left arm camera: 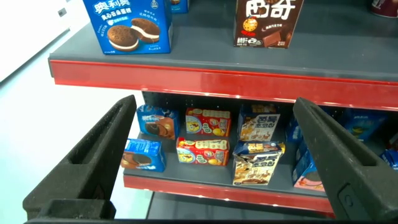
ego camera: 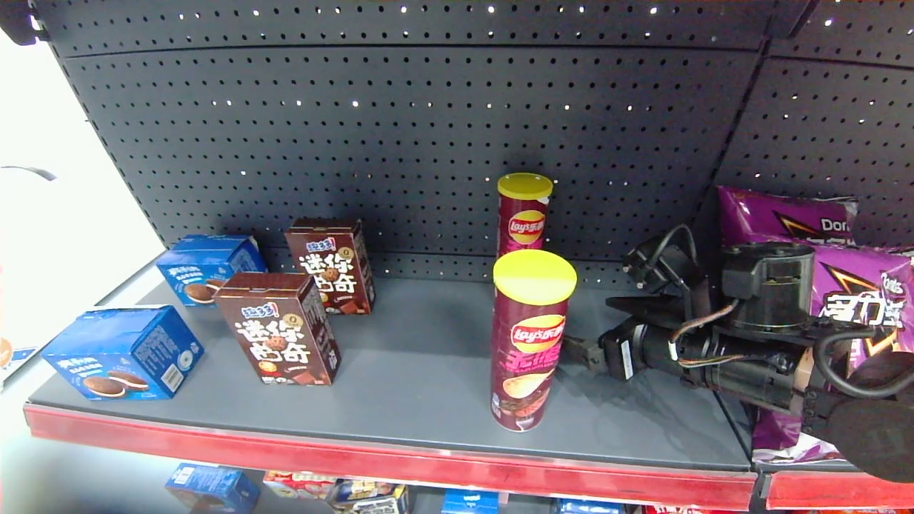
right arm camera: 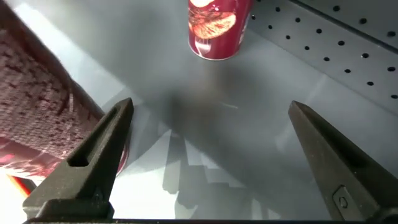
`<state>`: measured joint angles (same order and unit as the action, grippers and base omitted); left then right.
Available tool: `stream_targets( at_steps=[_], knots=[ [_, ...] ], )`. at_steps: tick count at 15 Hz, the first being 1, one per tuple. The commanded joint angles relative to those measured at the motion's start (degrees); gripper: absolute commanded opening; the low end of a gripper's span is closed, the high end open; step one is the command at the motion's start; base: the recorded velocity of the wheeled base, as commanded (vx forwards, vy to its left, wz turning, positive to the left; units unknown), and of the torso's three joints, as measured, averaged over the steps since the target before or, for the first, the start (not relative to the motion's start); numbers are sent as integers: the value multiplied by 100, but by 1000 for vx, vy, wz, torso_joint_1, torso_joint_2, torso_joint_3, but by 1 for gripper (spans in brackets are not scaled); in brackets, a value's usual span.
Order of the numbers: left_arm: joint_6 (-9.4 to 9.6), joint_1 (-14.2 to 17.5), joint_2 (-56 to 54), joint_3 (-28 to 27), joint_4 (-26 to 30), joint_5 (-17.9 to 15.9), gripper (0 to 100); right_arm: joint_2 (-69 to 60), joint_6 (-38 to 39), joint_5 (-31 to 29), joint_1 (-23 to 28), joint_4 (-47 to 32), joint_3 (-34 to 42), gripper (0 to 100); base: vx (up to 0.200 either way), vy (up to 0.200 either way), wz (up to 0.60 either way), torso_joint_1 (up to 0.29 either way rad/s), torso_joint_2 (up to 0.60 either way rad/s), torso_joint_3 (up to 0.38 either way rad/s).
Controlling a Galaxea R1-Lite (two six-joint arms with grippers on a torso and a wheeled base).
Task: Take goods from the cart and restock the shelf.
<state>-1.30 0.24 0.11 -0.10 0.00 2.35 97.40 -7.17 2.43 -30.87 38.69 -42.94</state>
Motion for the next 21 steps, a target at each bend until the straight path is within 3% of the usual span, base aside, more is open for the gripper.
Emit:
stream_targets(
  at_steps=[1,12,21],
  knots=[
    [-1,2,-2,1,0,2,100,-64,-4,4,-42,-2,31,100,0,0,0,0,0,0],
    [-1,2,-2,1,0,2,100,-512,-30,12,-139,7,532,100,0,0,0,0,0,0],
    [-1,2,-2,1,0,2,100,-266,-109,12,-139,7,215,100,0,0,0,0,0,0]
  ],
)
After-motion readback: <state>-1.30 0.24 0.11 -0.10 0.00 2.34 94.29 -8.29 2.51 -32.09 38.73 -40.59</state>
